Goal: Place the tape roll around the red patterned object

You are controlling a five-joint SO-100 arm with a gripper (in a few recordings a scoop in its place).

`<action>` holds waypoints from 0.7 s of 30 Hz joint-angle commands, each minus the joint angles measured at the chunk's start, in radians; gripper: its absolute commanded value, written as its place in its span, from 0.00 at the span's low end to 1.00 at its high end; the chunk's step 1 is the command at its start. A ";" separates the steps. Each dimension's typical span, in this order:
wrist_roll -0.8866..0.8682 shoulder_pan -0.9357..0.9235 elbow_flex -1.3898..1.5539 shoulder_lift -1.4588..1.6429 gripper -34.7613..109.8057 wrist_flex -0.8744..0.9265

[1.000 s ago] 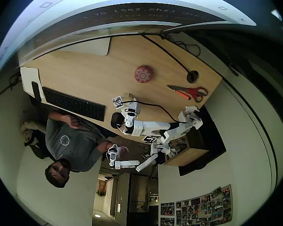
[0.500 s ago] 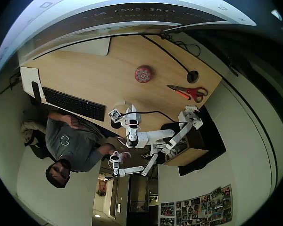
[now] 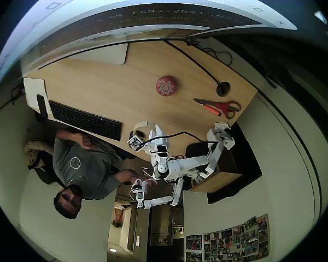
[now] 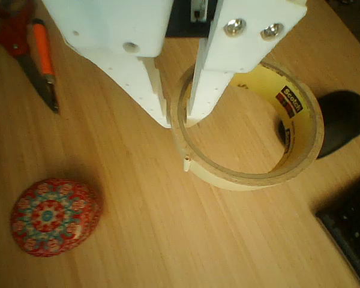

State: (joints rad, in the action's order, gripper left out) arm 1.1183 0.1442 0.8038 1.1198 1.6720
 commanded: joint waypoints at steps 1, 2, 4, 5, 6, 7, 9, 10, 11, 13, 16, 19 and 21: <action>0.048 -0.009 0.052 0.138 0.24 0.005; 0.058 -0.018 0.064 0.155 0.24 0.005; 0.080 -0.040 0.084 0.179 0.24 0.005; 0.089 -0.052 0.094 0.190 0.24 0.005; 0.098 -0.064 0.104 0.199 0.24 0.005; 0.109 -0.078 0.114 0.206 0.24 0.005; 0.127 -0.109 0.132 0.216 0.24 0.005; 0.138 -0.124 0.141 0.222 0.24 0.005; 0.150 -0.143 0.147 0.225 0.24 0.005; 0.167 -0.176 0.150 0.232 0.24 0.005; 0.189 -0.221 0.141 0.235 0.24 0.005; 0.209 -0.258 0.137 0.230 0.24 0.005; 0.224 -0.284 0.135 0.230 0.24 0.005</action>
State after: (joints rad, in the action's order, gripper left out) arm 1.3131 -0.1012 0.9419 1.2824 1.6736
